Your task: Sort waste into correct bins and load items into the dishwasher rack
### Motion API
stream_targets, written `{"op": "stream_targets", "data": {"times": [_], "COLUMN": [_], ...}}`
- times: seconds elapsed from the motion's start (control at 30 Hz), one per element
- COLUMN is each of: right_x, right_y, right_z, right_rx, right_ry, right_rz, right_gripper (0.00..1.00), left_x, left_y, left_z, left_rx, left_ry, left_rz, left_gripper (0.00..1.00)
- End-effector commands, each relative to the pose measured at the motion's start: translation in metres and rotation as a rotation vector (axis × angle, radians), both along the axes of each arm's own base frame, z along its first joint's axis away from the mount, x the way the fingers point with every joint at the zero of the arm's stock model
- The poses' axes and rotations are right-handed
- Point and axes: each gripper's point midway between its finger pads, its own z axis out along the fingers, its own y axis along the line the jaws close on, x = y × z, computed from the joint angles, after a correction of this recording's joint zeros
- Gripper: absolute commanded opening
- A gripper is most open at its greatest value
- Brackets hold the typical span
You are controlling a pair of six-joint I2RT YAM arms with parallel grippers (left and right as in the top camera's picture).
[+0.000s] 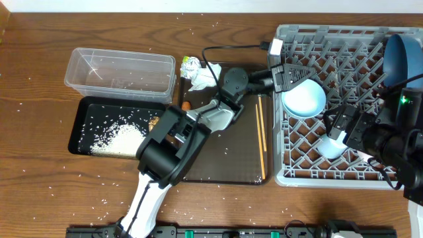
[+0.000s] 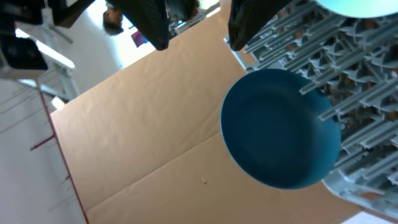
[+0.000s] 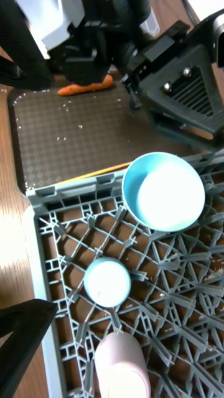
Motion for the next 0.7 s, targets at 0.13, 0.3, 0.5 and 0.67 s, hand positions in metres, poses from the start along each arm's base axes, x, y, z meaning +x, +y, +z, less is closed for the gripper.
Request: {"op": "stream_targets", "data": {"times": [0.13,0.3,0.5,0.67], "right_x": [0.001,0.0,0.003,0.03], "right_y": [-0.011,-0.024,-0.036,-0.04], "right_z": [0.005,0.003,0.0,-0.02], "right_rx": [-0.058,-0.095,-0.089,-0.088], "right_ry": [-0.02,-0.009,0.01,0.081], "right_rz": [-0.016,-0.083,-0.142,-0.144], "right_gripper": [0.99,0.99,0.98,0.74], "left_x": [0.006,0.025,0.054,0.041], "left_y": [0.036,0.074,0.146,0.232], "left_z": [0.029,0.05,0.061,0.058], "left_rx": [0.089,0.163,0.427,0.714], "left_ry": [-0.171,-0.216,-0.192,-0.05], "left_rz": [-0.054,0.011,0.282,0.522], "left_gripper": [0.36,0.35,0.35,0.35]}}
